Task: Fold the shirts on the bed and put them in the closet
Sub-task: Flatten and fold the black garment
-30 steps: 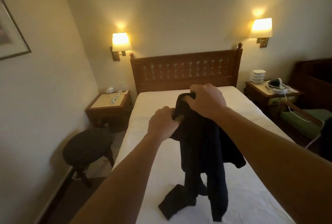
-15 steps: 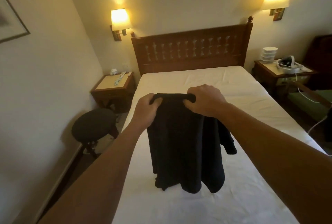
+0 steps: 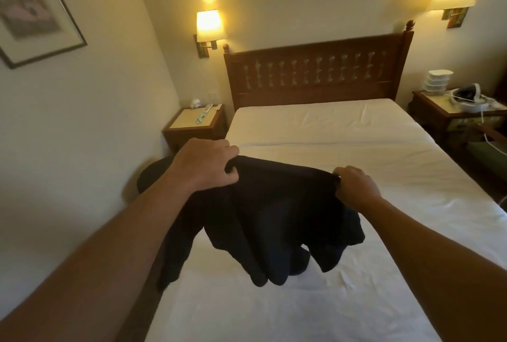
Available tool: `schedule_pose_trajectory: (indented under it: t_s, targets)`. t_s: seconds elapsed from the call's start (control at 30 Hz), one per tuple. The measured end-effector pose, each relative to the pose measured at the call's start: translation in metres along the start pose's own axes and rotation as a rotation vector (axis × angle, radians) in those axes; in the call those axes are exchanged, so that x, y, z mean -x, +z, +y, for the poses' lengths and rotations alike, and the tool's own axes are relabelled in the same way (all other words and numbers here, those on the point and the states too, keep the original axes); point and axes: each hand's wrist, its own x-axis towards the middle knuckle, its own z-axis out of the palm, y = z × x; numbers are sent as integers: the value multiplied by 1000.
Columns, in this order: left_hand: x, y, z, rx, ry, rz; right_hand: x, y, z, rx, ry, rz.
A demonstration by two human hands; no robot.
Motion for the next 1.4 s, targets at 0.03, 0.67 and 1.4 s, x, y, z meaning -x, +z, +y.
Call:
schedule_pose_trajectory:
  t_s: [0.03, 0.67, 1.4]
  targets:
    - [11, -2, -6, -8, -21, 0, 5, 6, 0, 15, 3, 12]
    - [187, 48, -69, 946, -973, -175, 134, 54, -84, -135, 479, 182]
    - [205, 14, -30, 1673, -946, 86, 219, 20, -85, -512, 510, 452]
